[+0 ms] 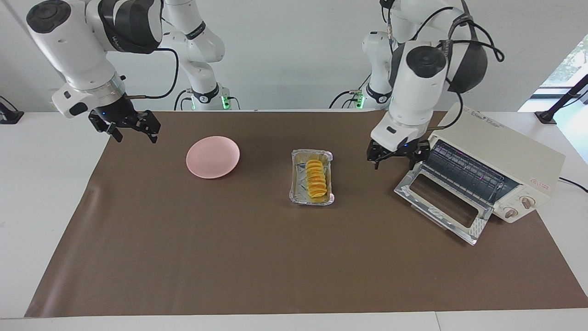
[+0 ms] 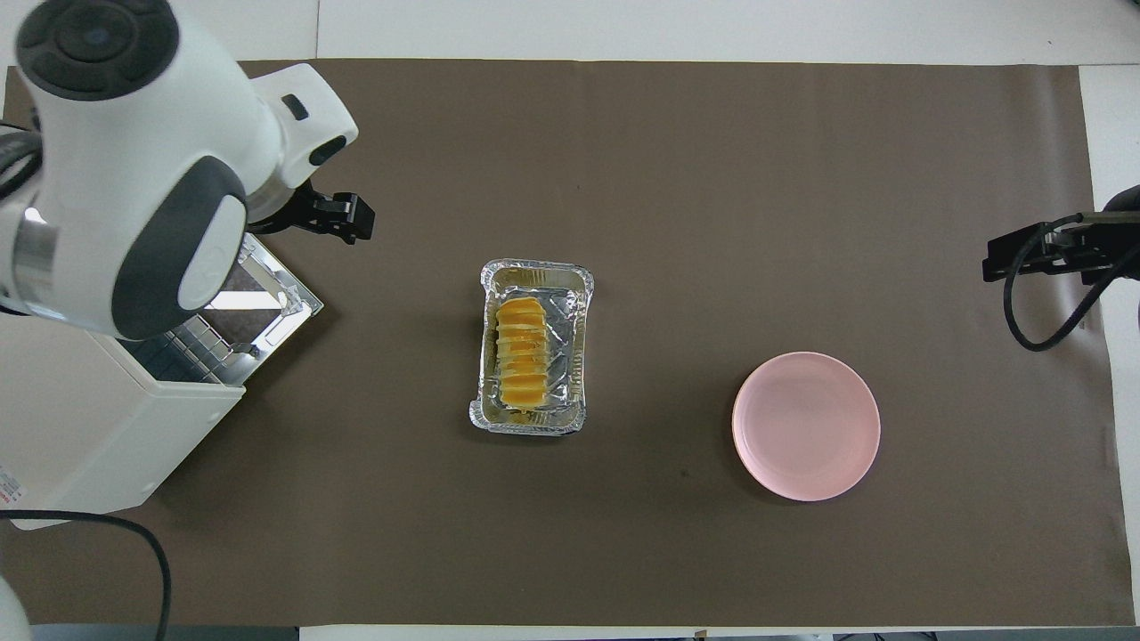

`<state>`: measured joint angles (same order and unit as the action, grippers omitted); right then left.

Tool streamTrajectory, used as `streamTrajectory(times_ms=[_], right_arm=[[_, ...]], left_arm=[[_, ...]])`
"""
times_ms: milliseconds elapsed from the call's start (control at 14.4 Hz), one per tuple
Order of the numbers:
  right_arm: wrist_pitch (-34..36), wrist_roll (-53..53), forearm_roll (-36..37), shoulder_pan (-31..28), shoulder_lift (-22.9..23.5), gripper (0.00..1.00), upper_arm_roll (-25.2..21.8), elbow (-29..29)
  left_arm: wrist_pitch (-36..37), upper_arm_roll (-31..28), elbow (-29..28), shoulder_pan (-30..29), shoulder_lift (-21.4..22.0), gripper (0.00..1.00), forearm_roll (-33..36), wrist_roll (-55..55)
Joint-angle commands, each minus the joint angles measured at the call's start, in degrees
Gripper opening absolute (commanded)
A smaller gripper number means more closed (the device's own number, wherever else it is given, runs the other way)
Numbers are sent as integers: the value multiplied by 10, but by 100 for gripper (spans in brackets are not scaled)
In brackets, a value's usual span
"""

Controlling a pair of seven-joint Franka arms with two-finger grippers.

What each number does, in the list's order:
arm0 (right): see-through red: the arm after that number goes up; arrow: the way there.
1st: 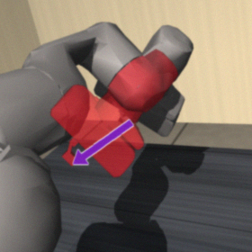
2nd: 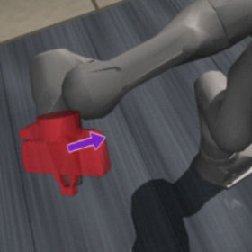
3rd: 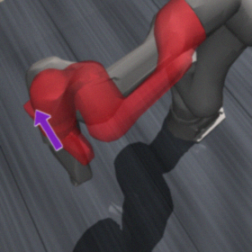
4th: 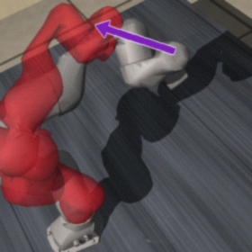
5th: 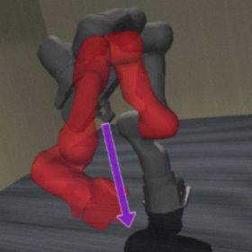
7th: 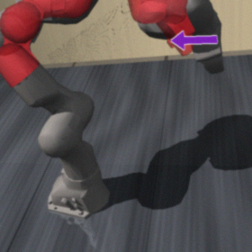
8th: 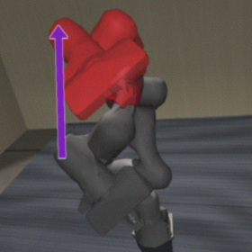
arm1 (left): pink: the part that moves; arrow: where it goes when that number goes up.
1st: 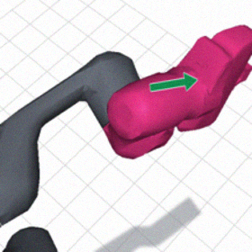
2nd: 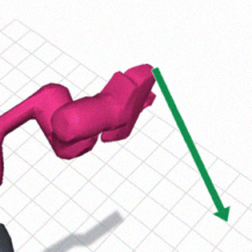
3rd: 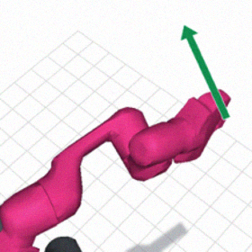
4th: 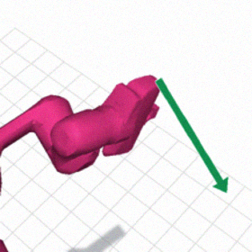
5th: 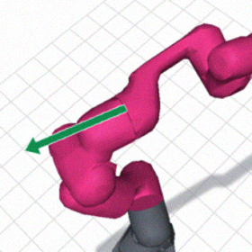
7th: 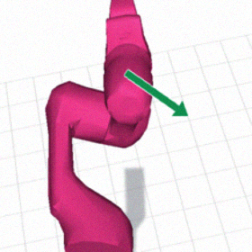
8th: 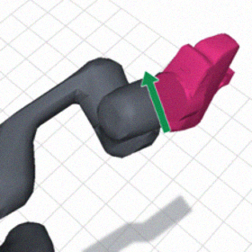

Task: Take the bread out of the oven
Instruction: 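Release the foil tray on the table and retract the left gripper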

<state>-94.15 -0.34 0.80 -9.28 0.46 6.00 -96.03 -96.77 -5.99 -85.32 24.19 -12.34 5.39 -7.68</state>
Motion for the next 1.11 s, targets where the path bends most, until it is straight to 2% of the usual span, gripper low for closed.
streamTrajectory(times_ms=[0,277,485,554,693,1040], right_arm=[[4,-3,10,-3,-9,100,4,-8],[4,-3,10,-3,-9,100,3,-9],[4,-3,10,-3,-9,100,3,-8],[4,-3,10,-3,-9,100,4,-8],[4,-3,10,-3,-9,100,3,-8],[4,-2,10,-3,-9,100,3,-8]], left_arm=[[20,7,-26,-50,56,100,3,58],[46,6,-38,-84,75,100,4,71],[81,12,-96,-109,130,100,-7,72],[97,11,-100,-111,140,100,-31,72],[120,28,-93,-151,145,100,-69,66],[126,35,-91,-162,151,100,-75,58]])
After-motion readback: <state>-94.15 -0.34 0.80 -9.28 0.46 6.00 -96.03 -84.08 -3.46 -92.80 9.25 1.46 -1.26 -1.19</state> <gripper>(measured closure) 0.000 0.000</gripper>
